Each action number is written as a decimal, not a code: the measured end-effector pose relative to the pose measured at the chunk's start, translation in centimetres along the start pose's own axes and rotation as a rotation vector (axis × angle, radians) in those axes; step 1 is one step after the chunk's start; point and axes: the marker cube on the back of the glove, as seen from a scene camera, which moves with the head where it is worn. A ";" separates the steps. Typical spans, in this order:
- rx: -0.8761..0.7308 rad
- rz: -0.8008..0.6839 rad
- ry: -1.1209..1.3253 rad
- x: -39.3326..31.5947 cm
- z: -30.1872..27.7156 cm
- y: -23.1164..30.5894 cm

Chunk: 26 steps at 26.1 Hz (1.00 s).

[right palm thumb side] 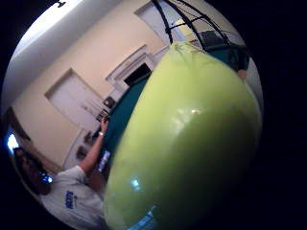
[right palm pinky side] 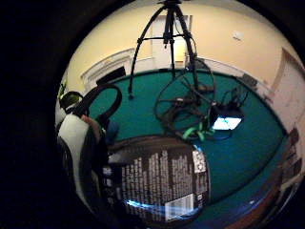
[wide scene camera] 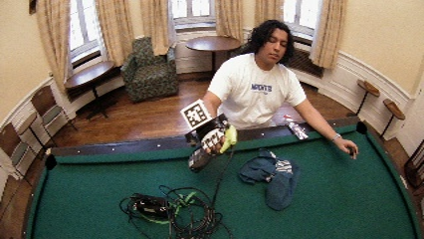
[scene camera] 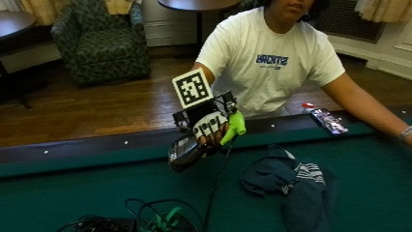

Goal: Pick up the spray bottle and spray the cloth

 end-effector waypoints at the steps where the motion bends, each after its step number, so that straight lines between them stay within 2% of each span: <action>1: -0.015 -0.014 0.042 -0.5 -0.1 -0.3; 13: -0.215 -0.259 0.458 -7.0 3.3 -3.2; 20: -0.281 -0.535 0.764 -12.0 7.0 -3.0; 26: -0.326 -0.742 0.895 -16.2 10.4 -1.2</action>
